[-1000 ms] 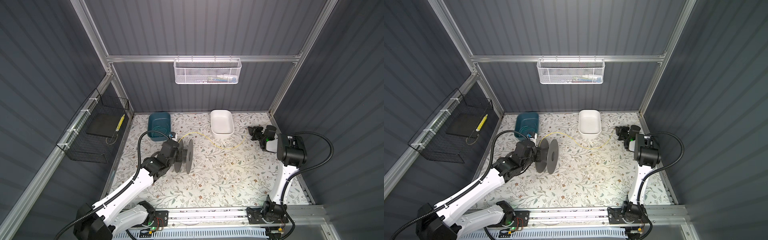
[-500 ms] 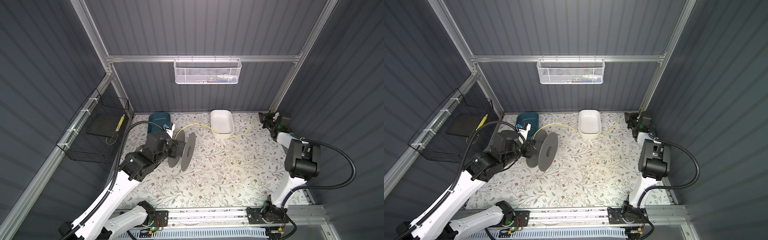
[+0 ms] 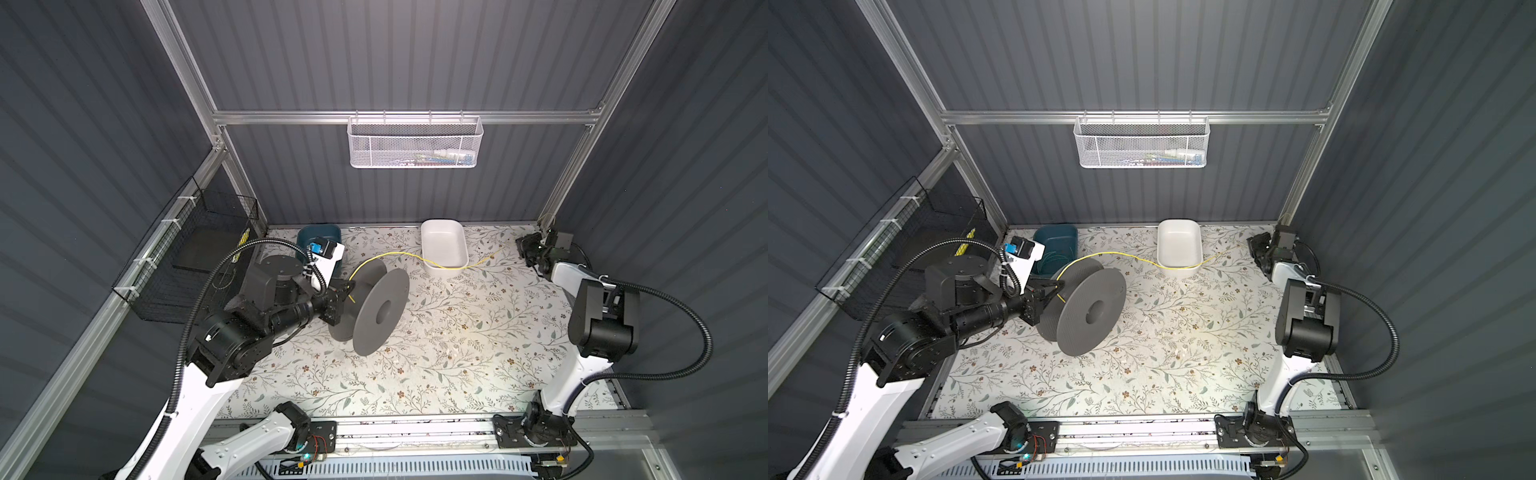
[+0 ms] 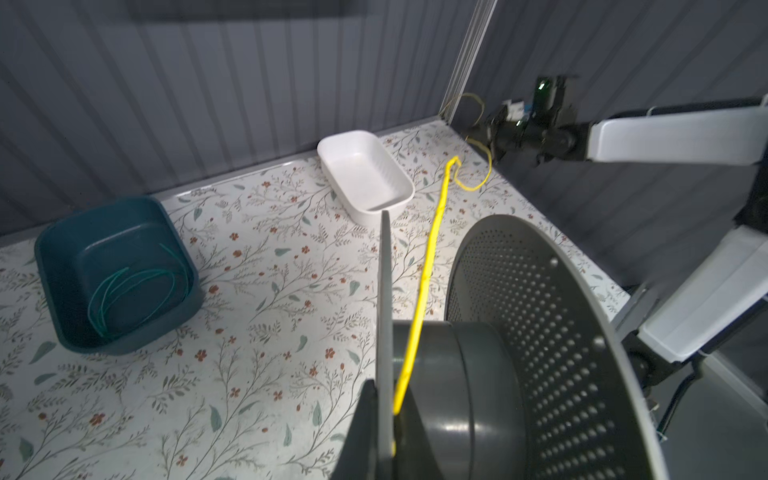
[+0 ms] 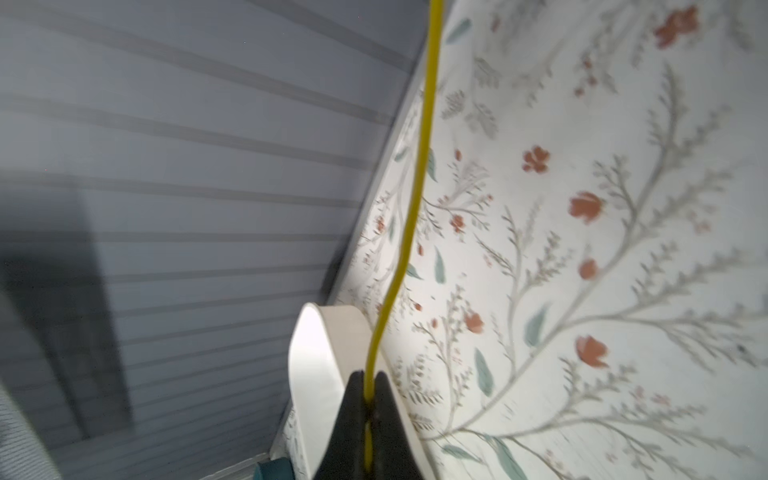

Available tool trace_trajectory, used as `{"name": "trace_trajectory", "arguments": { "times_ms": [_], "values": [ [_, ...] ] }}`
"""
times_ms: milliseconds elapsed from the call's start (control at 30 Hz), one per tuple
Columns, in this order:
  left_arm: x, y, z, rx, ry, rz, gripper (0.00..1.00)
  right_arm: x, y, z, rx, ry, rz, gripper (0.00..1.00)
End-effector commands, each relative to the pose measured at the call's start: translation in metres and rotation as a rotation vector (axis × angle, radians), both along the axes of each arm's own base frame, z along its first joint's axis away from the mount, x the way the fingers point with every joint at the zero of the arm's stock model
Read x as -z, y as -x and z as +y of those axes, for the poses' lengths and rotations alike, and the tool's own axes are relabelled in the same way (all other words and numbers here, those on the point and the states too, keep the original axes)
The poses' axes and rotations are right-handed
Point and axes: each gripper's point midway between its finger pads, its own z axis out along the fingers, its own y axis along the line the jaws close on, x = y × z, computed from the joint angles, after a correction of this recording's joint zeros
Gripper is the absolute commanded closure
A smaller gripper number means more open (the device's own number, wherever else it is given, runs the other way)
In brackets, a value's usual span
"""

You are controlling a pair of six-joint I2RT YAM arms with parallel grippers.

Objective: Wrap the cables
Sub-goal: 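Raise the spool toward the far wall with the left gripper while right holds cable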

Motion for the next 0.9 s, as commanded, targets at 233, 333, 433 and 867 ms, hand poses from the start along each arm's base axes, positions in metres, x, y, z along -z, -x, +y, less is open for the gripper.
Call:
{"name": "trace_trajectory", "arguments": {
  "times_ms": [233, 333, 433, 867],
  "values": [
    [-0.120, -0.048, 0.012, -0.243, 0.333, -0.313, 1.00, 0.013, 0.042, 0.055, -0.085, 0.180, 0.005, 1.00],
    [-0.134, -0.062, 0.014, -0.305, 0.416, -0.365, 1.00, 0.008, 0.054, 0.078, -0.136, 0.241, 0.002, 1.00],
    [-0.147, -0.073, 0.012, -0.339, 0.474, -0.383, 1.00, 0.007, 0.068, 0.099, -0.181, 0.317, 0.005, 1.00],
    [-0.175, -0.079, -0.001, -0.297, 0.479, -0.386, 1.00, 0.023, 0.078, 0.084, -0.180, 0.462, 0.077, 1.00]
  ]
}}
